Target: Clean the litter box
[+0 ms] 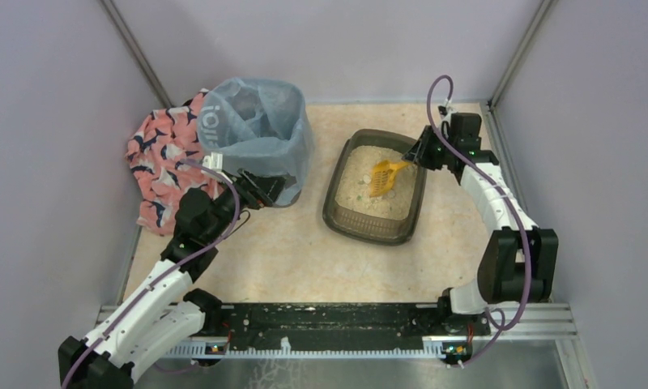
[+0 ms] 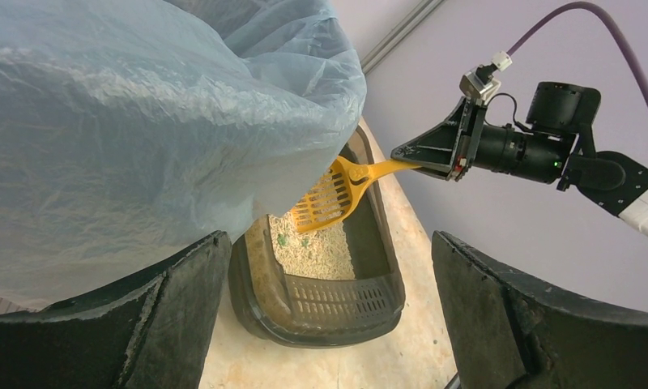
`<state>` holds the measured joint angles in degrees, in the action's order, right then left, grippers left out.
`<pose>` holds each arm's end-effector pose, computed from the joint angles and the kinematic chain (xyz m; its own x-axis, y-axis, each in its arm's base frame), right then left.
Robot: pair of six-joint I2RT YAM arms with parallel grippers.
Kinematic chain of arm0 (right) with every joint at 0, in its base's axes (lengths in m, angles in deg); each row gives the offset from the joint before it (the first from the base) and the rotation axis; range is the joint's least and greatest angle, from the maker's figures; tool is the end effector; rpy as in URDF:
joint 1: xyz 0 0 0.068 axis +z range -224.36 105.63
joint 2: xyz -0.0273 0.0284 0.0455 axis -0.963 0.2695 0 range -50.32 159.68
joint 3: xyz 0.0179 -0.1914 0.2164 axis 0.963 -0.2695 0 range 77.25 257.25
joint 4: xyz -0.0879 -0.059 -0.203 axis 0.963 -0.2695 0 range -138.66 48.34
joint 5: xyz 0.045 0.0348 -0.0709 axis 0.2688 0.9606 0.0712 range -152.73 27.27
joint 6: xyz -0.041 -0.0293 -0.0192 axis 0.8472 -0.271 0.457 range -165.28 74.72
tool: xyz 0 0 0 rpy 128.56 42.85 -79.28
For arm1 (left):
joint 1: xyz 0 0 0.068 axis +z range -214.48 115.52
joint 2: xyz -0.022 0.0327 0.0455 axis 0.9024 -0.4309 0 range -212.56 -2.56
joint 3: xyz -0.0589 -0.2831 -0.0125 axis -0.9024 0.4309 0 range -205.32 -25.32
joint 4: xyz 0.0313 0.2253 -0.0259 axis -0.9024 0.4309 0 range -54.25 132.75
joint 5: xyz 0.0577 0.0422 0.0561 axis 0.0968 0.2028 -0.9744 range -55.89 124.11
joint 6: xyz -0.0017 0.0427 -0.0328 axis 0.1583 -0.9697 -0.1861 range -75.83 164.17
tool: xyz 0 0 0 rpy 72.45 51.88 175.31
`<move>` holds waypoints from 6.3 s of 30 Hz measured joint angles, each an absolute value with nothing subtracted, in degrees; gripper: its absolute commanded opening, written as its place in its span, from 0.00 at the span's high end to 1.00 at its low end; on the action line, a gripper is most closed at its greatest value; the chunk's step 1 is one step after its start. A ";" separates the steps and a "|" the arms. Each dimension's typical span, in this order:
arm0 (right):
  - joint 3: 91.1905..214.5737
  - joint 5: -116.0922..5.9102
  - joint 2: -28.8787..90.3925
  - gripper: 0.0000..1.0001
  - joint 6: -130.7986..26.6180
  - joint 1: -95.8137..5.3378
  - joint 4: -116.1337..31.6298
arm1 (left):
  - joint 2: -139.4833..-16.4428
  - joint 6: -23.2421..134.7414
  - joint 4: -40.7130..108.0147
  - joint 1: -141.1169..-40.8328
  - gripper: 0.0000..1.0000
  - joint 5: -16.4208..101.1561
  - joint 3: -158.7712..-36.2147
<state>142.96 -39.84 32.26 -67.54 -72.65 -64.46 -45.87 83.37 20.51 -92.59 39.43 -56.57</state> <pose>0.2837 0.0222 0.3205 -0.7144 0.3278 -0.6182 -0.0607 0.8511 0.5214 0.1242 -0.0700 0.3273 -0.3104 -0.5476 -0.7770 0.4577 0.6303 -0.6271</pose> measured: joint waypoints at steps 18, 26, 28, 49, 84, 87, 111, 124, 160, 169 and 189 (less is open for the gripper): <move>135.11 -29.35 38.36 1.00 -76.02 -73.22 -45.21 | -45.82 83.39 21.80 -92.59 0.01 39.43 -56.57; 131.64 -24.86 39.87 1.00 -80.35 -75.12 -38.04 | -45.82 83.41 22.10 -92.59 0.01 39.47 -56.57; 130.15 -23.29 39.87 1.00 -81.44 -76.69 -36.71 | -45.82 83.46 22.10 -92.59 0.01 39.58 -56.57; 118.50 -12.47 34.27 1.00 -92.74 -85.87 -22.98 | -46.63 83.92 22.15 -92.59 0.01 42.25 -56.57; 101.61 -12.67 33.55 1.00 -111.84 -91.91 16.12 | -49.91 86.98 20.44 -93.05 0.01 48.08 -59.28; 99.75 -13.39 37.16 1.00 -116.45 -93.78 23.53 | -49.69 86.95 20.86 -93.10 0.01 48.06 -59.28; 99.12 -17.85 29.05 1.00 -109.57 -94.37 12.65 | -45.47 84.33 25.73 -93.42 0.01 45.20 -59.41; 102.22 -17.21 23.48 1.00 -108.23 -94.66 1.17 | -40.05 80.81 32.07 -93.62 0.01 40.70 -60.59; 162.61 -25.28 38.19 1.00 -103.12 -57.04 -30.02 | -37.43 70.89 57.25 -93.62 0.01 21.70 -84.61; 181.65 -32.82 52.83 1.00 -79.14 -43.47 -43.94 | -32.62 70.08 58.28 -93.62 0.01 24.50 -79.65; 191.33 -41.74 53.27 1.00 -58.97 -35.95 -52.79 | -29.47 69.51 57.56 -93.62 0.01 25.27 -73.79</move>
